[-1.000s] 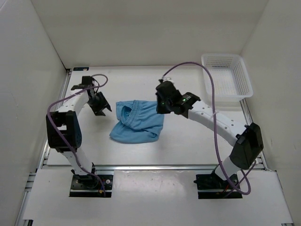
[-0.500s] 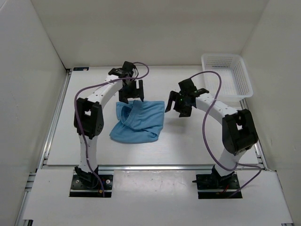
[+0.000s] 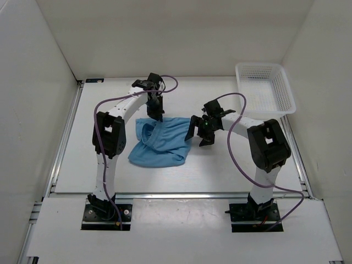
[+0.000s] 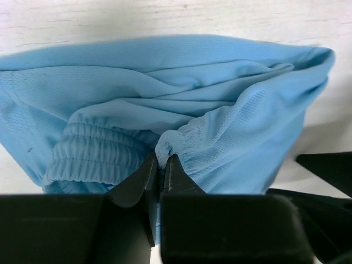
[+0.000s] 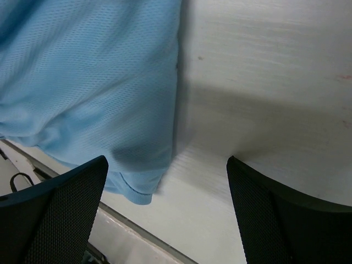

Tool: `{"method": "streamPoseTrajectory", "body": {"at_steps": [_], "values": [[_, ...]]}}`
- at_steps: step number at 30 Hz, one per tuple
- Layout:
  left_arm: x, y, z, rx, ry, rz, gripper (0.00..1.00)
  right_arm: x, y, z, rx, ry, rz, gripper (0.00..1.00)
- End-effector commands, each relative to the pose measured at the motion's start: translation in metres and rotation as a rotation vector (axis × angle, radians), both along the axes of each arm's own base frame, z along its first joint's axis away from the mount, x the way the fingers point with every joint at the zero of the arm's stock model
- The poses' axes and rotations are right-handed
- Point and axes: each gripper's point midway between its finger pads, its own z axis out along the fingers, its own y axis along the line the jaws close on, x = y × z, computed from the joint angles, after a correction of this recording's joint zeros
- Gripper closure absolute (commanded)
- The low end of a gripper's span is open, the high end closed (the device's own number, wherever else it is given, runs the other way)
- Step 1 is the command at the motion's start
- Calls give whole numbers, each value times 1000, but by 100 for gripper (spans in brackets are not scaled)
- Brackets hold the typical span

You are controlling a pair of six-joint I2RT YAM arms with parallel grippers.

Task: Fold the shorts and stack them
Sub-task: Fold the shorts

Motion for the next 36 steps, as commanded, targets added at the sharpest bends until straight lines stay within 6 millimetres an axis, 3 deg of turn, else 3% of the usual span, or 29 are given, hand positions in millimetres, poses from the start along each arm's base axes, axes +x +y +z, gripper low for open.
{"method": "streamPoseTrajectory", "body": {"at_steps": [1,8,12,15,16,18,20,21,22,25,26,28,29,32,35,36], "values": [[-3,-6,64,-122,-105,-22,90,-1,15,-5,63,-5,43,7],[-11,36,91,-116,-103,37,90,-11,50,-23,91,23,116,11],[-19,51,93,-146,-69,56,90,-14,68,-25,53,-11,149,18],[-21,61,97,-150,-70,65,90,-11,69,-28,31,-21,133,48],[-22,67,96,-142,-61,67,90,-10,66,-27,18,-32,124,67],[-27,82,89,-116,-38,89,90,-7,65,-24,11,-45,108,79],[-28,92,79,-98,-22,103,90,-7,63,-25,-1,-42,104,79],[-32,100,67,-91,7,123,90,-7,63,-25,-1,-42,104,74],[-33,100,62,-89,14,123,90,-7,66,-19,-4,-61,118,57],[-29,120,39,-64,37,182,77,-7,66,-14,-25,-80,124,40],[-25,122,38,-54,22,186,73,-5,64,-14,-39,-81,118,24],[-20,135,31,-30,21,230,56,-5,60,-1,-68,-121,130,16],[-16,142,31,-26,11,260,28,-2,59,6,-75,-139,122,8],[-16,161,32,25,-4,311,4,-3,49,27,-118,-196,121,4],[-20,180,44,35,-41,364,1,-5,37,63,-125,-270,98,4],[-20,184,49,31,-59,375,1,-8,31,65,-140,-275,90,4]]}}
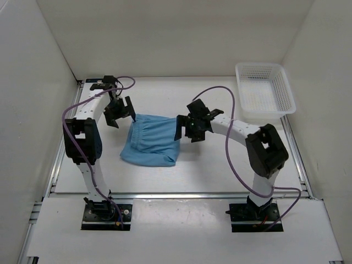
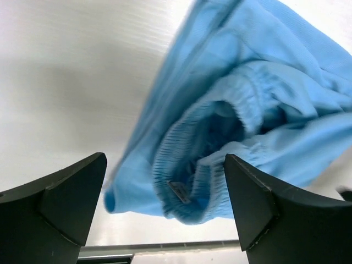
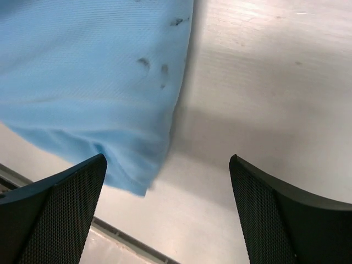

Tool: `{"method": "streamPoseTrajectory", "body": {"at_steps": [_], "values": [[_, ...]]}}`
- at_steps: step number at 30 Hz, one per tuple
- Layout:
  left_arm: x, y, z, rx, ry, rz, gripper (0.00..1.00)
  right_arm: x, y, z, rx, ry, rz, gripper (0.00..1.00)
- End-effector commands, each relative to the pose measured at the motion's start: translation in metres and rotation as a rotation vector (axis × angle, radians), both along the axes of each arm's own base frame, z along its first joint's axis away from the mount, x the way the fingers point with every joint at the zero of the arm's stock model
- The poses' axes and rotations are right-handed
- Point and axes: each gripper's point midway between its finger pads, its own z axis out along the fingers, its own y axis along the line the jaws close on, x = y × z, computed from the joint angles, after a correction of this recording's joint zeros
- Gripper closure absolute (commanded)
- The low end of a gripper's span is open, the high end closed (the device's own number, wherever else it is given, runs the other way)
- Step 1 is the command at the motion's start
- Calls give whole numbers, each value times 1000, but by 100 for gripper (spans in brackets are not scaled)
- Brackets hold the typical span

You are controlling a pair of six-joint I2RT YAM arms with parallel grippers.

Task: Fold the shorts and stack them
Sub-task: Fold the shorts

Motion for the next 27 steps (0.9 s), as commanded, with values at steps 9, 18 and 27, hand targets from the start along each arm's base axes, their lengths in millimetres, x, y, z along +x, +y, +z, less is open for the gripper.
{"method": "streamPoseTrajectory", "body": {"at_steps": [9,18,27], "values": [[-40,47,-11,-114,-66,257,42,-5,-38,81,-61,-218,-77,77],[-21,53,-65,-96,31,296,90,-2,-40,85,-82,-213,-95,99],[-30,17,-84,-84,95,214,90,-12,-57,80,-131,-207,-113,90]]}}
